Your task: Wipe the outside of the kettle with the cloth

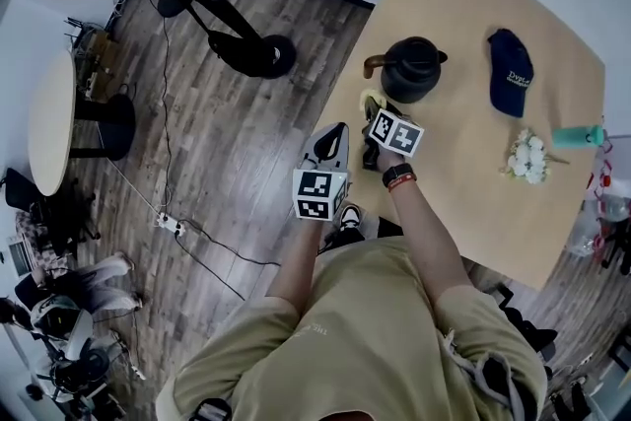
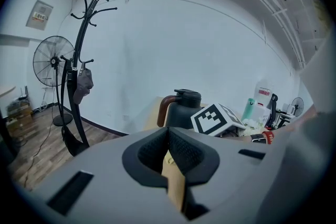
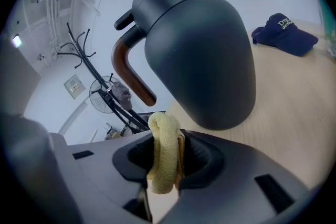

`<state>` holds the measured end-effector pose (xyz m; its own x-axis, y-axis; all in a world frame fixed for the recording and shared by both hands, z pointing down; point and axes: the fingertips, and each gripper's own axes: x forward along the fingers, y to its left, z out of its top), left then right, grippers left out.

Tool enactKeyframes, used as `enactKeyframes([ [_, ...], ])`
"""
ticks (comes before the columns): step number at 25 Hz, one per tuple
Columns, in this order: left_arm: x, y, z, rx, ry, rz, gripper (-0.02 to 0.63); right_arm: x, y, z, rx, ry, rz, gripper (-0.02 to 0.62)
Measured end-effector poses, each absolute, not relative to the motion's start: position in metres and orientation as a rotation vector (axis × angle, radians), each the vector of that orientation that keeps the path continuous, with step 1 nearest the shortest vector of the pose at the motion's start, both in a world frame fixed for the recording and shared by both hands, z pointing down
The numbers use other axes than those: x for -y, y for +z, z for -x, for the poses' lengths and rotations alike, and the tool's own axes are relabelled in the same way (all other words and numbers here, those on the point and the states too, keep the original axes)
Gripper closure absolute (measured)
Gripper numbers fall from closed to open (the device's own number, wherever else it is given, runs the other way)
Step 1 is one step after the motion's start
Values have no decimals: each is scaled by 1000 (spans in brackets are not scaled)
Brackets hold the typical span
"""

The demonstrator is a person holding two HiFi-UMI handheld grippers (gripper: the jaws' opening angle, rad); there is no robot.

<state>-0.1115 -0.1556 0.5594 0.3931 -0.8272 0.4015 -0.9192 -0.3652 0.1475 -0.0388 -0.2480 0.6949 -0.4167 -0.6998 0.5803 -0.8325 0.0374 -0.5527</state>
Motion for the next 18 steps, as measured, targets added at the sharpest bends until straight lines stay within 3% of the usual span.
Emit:
enactKeyframes([
  [18,152,564,118,1494,430,-2320,584,276,707,26,2021,1662,-1831,468],
])
